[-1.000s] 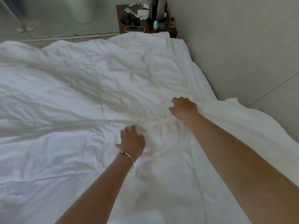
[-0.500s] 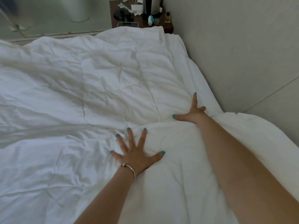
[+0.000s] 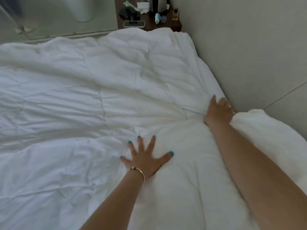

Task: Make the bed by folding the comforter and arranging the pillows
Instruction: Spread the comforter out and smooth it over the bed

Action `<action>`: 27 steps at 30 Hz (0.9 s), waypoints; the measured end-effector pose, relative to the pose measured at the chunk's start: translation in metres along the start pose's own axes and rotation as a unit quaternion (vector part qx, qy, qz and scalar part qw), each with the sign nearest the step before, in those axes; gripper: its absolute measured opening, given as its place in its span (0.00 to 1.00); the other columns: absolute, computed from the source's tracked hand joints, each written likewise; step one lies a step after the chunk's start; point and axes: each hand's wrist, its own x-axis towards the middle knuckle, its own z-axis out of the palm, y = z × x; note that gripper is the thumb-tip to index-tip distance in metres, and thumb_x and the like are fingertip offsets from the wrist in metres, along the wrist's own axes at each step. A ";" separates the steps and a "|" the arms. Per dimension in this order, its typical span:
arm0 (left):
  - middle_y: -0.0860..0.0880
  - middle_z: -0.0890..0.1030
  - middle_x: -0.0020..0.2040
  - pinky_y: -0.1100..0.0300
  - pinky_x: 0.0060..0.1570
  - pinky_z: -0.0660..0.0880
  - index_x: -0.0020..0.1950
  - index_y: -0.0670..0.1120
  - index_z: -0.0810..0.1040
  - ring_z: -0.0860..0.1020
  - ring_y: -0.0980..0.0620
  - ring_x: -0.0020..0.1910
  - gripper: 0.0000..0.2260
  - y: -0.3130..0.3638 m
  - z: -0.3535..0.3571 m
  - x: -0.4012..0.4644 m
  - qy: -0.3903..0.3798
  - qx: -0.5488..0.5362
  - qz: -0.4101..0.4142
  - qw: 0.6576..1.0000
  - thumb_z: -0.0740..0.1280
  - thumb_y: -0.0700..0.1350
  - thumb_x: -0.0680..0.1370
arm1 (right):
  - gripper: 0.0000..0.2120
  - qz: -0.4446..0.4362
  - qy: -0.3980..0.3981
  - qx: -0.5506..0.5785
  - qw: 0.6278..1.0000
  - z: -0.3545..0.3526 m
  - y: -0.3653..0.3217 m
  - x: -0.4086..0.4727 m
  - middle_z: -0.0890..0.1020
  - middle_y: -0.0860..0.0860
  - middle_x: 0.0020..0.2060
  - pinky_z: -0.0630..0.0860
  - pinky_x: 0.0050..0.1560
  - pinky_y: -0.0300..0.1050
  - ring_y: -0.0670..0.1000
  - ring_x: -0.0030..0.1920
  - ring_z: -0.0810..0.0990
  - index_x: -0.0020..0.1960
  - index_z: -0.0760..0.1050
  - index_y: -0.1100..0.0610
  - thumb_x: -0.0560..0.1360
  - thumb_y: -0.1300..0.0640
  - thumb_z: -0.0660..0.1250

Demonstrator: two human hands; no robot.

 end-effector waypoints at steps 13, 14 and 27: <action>0.53 0.43 0.80 0.56 0.75 0.35 0.79 0.58 0.42 0.39 0.56 0.77 0.24 -0.130 0.037 -0.086 0.122 0.067 0.177 0.974 0.41 0.57 0.82 | 0.32 -0.400 -0.164 -0.179 0.884 0.013 -0.099 -0.169 0.39 0.48 0.79 0.41 0.75 0.58 0.53 0.78 0.39 0.79 0.41 0.44 0.80 0.36 0.48; 0.53 0.44 0.80 0.54 0.75 0.35 0.79 0.57 0.43 0.40 0.55 0.78 0.24 -0.141 0.038 -0.095 0.130 0.085 0.174 0.972 0.41 0.57 0.82 | 0.33 -0.379 -0.165 -0.188 0.891 0.015 -0.099 -0.180 0.38 0.48 0.79 0.41 0.75 0.59 0.55 0.78 0.38 0.79 0.40 0.45 0.80 0.36 0.48; 0.50 0.53 0.79 0.48 0.76 0.45 0.78 0.56 0.54 0.51 0.48 0.78 0.27 -0.464 0.026 -0.235 0.185 0.097 0.048 0.977 0.43 0.61 0.80 | 0.33 -0.335 -0.111 0.064 0.933 0.098 -0.302 -0.528 0.45 0.48 0.79 0.50 0.75 0.53 0.50 0.78 0.47 0.79 0.43 0.47 0.80 0.39 0.52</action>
